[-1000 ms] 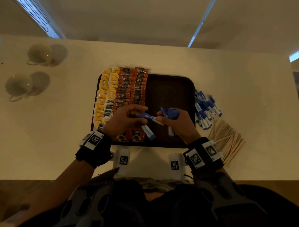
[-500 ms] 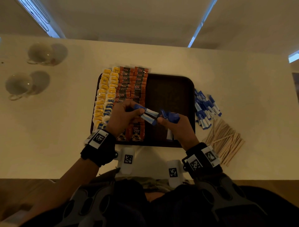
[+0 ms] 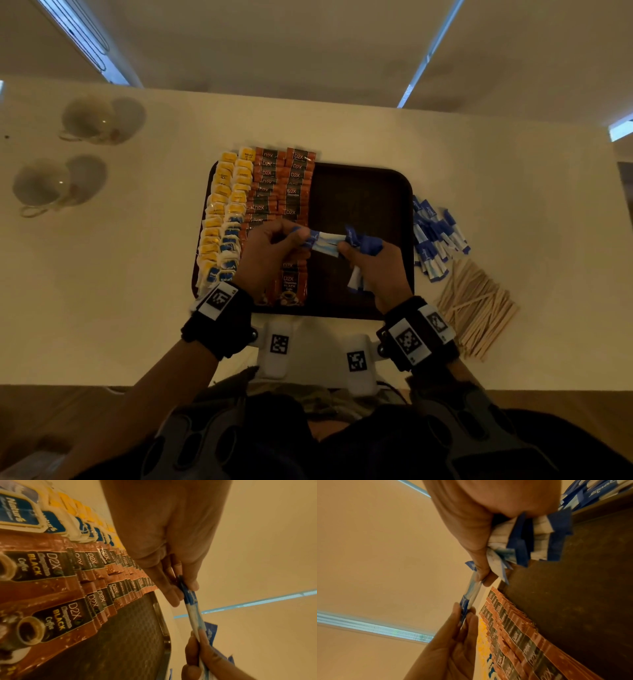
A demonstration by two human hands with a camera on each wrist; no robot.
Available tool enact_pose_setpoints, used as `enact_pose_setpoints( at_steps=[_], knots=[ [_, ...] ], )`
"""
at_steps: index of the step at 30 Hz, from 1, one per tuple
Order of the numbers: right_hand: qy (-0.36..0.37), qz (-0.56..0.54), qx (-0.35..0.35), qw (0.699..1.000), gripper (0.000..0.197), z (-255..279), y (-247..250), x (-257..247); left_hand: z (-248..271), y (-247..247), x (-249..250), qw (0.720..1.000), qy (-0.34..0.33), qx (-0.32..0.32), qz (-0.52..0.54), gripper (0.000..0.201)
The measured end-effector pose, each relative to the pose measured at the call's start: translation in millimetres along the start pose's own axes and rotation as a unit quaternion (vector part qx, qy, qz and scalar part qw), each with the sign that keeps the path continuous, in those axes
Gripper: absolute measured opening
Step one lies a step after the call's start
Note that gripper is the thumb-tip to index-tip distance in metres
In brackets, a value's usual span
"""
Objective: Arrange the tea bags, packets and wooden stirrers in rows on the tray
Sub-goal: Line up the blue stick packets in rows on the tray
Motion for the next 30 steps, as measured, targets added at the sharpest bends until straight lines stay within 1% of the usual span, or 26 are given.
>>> enact_pose_setpoints(
  at_steps=[1, 3, 4, 6, 8, 11, 15, 18, 21, 25, 30],
  knots=[
    [-0.007, 0.003, -0.002, 1.0, 0.032, -5.3, 0.6, -2.5, -2.7, 4.2, -1.0, 1.0, 0.008, 0.005, 0.008, 0.019],
    [-0.022, 0.009, 0.005, 1.0, 0.02, -21.3, 4.3, -9.5, -6.7, 16.8, 0.1, 0.999, 0.016, 0.035, 0.018, 0.015],
    [-0.035, 0.012, 0.019, 0.999, 0.016, -32.6, 7.9, -13.5, -7.9, 24.9, 0.9, 0.998, 0.017, 0.053, 0.022, 0.014],
    [-0.04, 0.035, 0.06, 0.997, 0.027, -63.0, 16.7, -21.4, -9.5, 40.2, 3.2, 0.997, 0.01, 0.076, 0.015, 0.016],
    [-0.027, 0.073, 0.085, 0.993, 0.038, -93.1, 20.1, -29.5, -5.3, 55.3, 2.1, 0.995, 0.007, 0.096, -0.007, 0.018],
    [-0.037, 0.127, 0.071, 0.989, 0.037, -129.7, 10.8, -33.0, 7.0, 79.2, -9.0, 0.992, 0.01, 0.119, -0.038, 0.013],
    [-0.085, 0.186, 0.043, 0.978, 0.035, -161.9, -3.2, -21.4, 25.8, 109.5, -30.5, 0.987, 0.031, 0.136, -0.083, 0.013],
    [-0.103, 0.236, 0.023, 0.966, 0.039, -174.9, -13.1, -17.1, 34.4, 123.3, -37.5, 0.985, 0.043, 0.151, -0.075, 0.01],
    [-0.094, 0.248, 0.03, 0.964, 0.044, -181.3, -19.6, -20.3, 35.2, 128.3, -41.5, 0.985, 0.051, 0.15, -0.07, 0.008],
    [-0.077, 0.278, 0.035, 0.957, 0.045, -186.0, -21.2, -22.0, 29.4, 120.5, -40.2, 0.988, 0.045, 0.13, -0.066, 0.009],
    [-0.079, 0.282, 0.054, 0.955, 0.045, -185.6, -15.1, -17.8, 25.0, 115.4, -40.5, 0.989, 0.043, 0.119, -0.076, 0.013]
  ],
)
Point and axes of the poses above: each hand's wrist, its own z-axis away from the middle knuckle, its own y-axis out of the back of the hand, x = y × z, the point moved 8 cm from there along -z, towards the middle knuckle, and after that the axes turned 3 degrees about x, right-handed, at the moved point
